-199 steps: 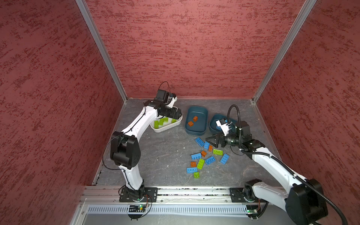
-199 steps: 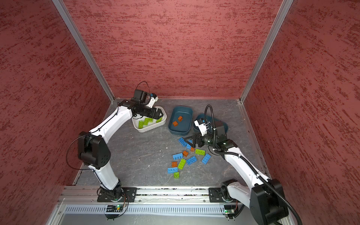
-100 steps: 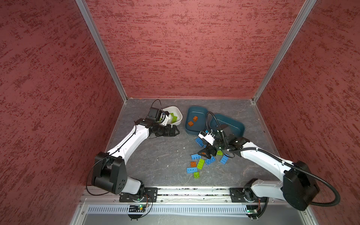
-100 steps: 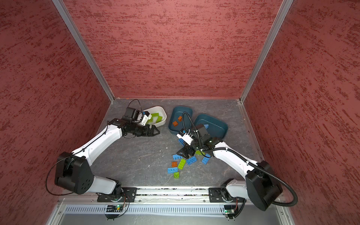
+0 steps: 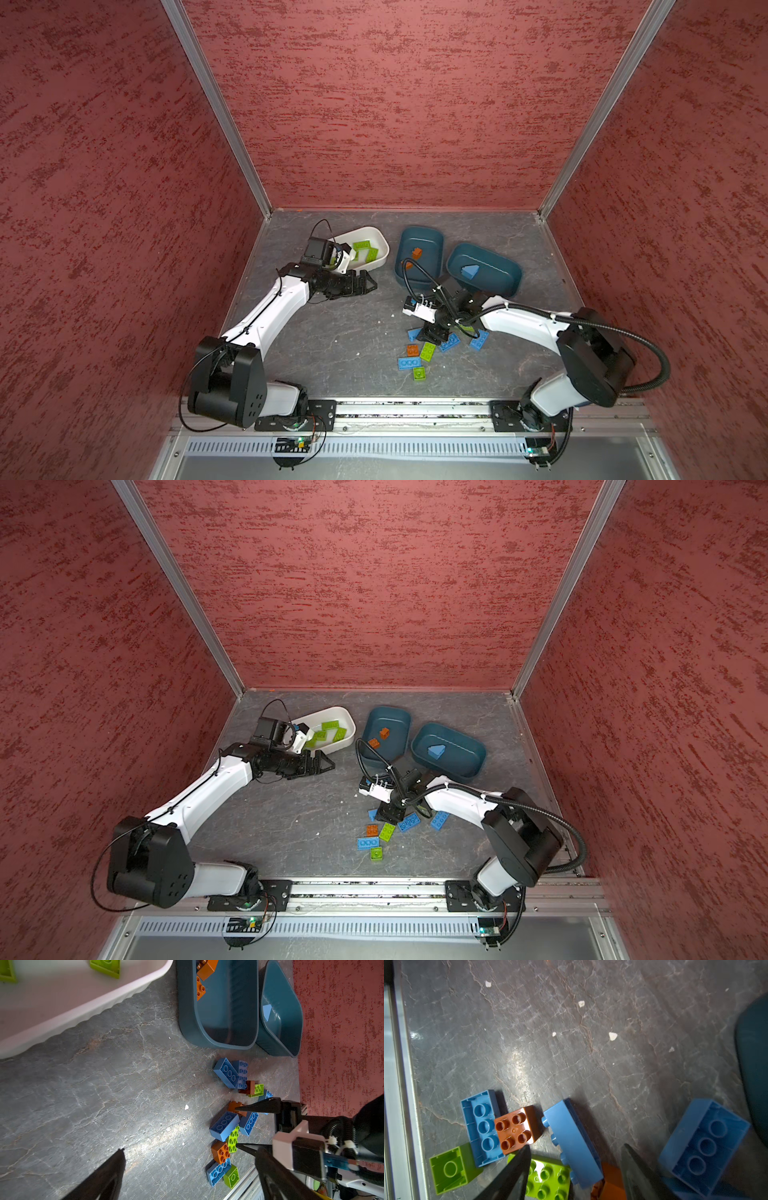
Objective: Sort the legos into containers by color
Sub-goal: 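Grasp a blue brick with the right gripper while the left gripper holds still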
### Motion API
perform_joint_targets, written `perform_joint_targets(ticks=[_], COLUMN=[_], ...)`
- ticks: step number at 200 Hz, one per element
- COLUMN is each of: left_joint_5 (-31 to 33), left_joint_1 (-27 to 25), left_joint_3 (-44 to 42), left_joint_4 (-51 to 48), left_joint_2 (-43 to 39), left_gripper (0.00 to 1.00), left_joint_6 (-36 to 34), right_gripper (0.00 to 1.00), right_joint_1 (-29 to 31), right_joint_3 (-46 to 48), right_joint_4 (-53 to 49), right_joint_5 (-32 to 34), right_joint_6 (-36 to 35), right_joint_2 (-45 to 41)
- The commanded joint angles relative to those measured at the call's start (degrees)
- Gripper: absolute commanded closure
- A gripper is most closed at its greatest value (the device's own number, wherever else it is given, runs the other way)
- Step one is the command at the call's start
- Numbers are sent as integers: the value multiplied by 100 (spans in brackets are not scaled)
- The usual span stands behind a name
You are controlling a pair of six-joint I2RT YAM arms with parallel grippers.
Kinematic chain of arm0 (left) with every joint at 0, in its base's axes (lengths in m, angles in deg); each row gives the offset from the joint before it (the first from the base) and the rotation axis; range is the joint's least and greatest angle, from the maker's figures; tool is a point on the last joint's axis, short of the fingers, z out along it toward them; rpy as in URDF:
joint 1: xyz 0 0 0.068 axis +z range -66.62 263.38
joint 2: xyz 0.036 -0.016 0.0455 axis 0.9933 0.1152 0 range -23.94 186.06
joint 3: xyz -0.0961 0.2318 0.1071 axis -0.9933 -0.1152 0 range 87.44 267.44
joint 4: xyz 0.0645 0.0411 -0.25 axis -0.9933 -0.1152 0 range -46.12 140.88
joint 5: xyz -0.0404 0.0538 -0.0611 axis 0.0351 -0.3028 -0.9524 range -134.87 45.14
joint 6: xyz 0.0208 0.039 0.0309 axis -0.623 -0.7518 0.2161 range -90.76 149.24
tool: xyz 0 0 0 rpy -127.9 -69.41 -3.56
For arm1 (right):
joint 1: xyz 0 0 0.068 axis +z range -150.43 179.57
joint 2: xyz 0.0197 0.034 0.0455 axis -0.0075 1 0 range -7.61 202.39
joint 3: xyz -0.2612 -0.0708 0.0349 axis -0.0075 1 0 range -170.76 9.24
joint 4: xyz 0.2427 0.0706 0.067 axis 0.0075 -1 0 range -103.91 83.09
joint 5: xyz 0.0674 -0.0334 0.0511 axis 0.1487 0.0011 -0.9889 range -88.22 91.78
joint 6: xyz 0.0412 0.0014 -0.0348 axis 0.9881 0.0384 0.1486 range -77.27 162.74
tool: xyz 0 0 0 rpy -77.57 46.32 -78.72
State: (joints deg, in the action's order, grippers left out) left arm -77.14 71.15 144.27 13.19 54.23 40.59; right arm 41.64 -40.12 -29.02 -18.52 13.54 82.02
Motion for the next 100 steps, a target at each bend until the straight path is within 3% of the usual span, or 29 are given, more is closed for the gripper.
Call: perform_joint_targets(ticks=[1,53,100], left_joint_5=[-160,-177,-227], left_joint_1=[89,192,227], left_joint_3=[-125,-285,-319], left_joint_4=[182,215,175], left_joint_2=[-166,-224,-259], left_gripper=[2,2,2], left_joint_6=[24,12,7], right_gripper=[34,48,75], right_joint_1=[94,257,312], right_joint_3=[-197,-363,-541], right_joint_4=[19,-57,-234], right_joint_5=[271,368,273], right_joint_6=[-482,-764,-802], right_joint_2=[155,570,712])
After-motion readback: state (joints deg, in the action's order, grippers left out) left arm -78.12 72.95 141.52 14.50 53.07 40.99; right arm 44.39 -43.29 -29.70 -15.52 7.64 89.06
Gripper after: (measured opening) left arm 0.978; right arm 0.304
